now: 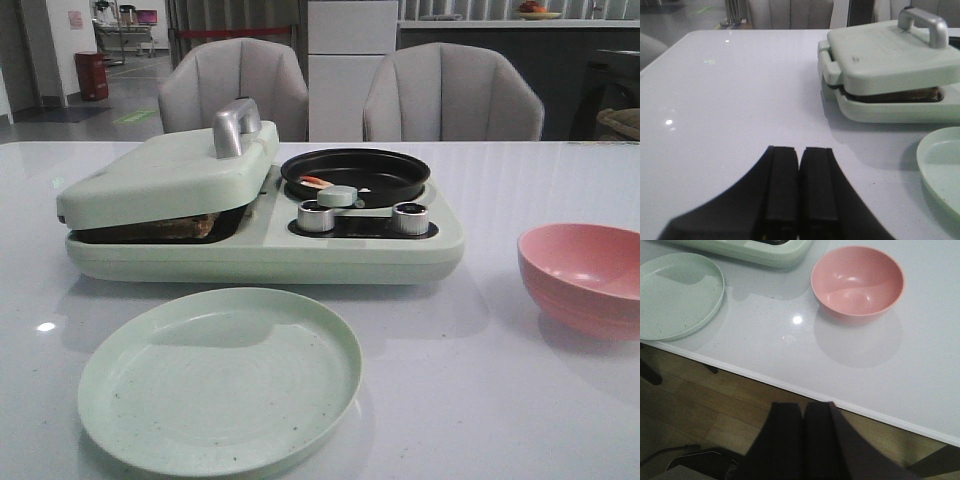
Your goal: Make breakfast with bread and shrimp
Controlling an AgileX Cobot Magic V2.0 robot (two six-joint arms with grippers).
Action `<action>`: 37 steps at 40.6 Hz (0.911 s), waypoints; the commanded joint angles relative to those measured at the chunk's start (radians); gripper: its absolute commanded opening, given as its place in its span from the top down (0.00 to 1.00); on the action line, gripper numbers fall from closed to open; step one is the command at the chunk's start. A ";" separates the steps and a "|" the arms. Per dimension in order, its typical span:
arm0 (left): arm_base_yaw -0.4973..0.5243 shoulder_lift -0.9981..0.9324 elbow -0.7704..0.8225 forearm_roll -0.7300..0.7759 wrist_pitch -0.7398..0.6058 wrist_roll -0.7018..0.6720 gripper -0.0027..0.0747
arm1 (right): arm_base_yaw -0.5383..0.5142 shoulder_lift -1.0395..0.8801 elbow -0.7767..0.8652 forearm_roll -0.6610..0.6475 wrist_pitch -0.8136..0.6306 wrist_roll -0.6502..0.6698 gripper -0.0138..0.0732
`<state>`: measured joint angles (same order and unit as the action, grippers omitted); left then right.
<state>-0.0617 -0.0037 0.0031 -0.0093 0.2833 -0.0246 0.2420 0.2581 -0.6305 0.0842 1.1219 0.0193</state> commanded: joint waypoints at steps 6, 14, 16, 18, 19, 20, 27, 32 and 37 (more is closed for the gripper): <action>0.017 -0.019 0.030 -0.003 -0.192 -0.007 0.84 | 0.002 0.015 -0.023 0.000 -0.070 -0.001 0.80; 0.017 -0.019 0.030 0.009 -0.303 -0.007 0.84 | 0.002 0.015 -0.023 0.000 -0.070 -0.001 0.80; 0.017 -0.019 0.030 0.009 -0.303 -0.007 0.84 | 0.002 0.015 -0.023 0.000 -0.070 -0.001 0.80; 0.017 -0.019 0.030 0.004 -0.303 -0.007 0.84 | 0.002 0.015 -0.023 0.000 -0.070 -0.001 0.80; 0.017 -0.019 0.030 0.002 -0.304 -0.007 0.84 | 0.002 0.015 -0.023 0.000 -0.070 -0.001 0.80; 0.017 -0.019 0.030 0.002 -0.305 -0.007 0.84 | 0.002 0.015 -0.023 0.000 -0.070 -0.001 0.80; 0.011 -0.019 0.030 0.002 -0.305 -0.007 0.84 | 0.002 0.015 -0.023 0.000 -0.070 -0.001 0.80; 0.013 -0.017 0.030 0.002 -0.305 -0.007 0.84 | 0.002 0.015 -0.023 0.000 -0.070 -0.001 0.80; 0.013 -0.017 0.030 0.002 -0.305 -0.007 0.84 | 0.002 0.015 -0.023 0.000 -0.070 -0.001 0.80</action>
<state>-0.0474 -0.0037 0.0031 0.0000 0.0715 -0.0246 0.2420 0.2581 -0.6305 0.0842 1.1219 0.0193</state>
